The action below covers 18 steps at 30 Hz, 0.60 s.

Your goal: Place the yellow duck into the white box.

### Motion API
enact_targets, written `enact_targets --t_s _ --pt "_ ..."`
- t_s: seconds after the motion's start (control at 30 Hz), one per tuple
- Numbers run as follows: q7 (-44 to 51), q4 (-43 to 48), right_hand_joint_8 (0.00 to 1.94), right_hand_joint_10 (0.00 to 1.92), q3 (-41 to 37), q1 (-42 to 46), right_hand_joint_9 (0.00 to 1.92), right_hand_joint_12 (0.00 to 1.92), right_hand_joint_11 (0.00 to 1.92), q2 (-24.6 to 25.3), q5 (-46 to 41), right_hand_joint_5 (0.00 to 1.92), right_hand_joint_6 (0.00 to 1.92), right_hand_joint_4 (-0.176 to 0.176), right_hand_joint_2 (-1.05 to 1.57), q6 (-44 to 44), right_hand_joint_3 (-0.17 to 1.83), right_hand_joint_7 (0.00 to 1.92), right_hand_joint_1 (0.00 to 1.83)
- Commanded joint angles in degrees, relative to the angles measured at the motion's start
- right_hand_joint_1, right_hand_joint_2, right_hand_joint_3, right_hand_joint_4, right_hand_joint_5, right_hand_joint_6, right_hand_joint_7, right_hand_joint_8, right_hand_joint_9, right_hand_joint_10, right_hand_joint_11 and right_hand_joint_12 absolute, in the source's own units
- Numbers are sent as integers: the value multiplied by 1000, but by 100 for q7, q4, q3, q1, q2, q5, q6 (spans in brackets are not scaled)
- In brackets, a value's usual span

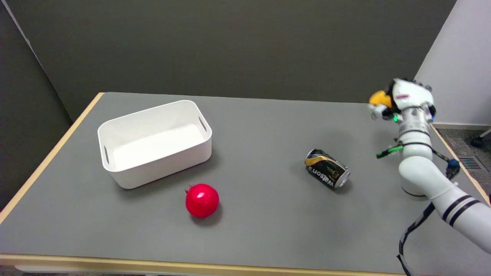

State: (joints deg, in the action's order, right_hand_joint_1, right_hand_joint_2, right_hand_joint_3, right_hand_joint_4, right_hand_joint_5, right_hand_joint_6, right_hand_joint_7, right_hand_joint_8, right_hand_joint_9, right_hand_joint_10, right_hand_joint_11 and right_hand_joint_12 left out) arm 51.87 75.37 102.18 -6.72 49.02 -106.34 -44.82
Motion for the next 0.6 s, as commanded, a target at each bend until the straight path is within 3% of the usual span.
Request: enact_targets --t_s 0.03,0.33,0.6 --pt "-1485 700 1425 1312 1574 -1829 773 1717 581 376 1924 526 1474 -176 1227 1497 103 864 1190" --pt "-1485 -743 1436 1302 2863 -3358 778 1690 598 1513 2043 528 1466 -176 1222 2345 114 861 1190" --pt "-1651 -1145 1445 1273 3247 -3648 779 1623 606 2388 2984 528 1467 -176 1217 2362 129 856 1189"
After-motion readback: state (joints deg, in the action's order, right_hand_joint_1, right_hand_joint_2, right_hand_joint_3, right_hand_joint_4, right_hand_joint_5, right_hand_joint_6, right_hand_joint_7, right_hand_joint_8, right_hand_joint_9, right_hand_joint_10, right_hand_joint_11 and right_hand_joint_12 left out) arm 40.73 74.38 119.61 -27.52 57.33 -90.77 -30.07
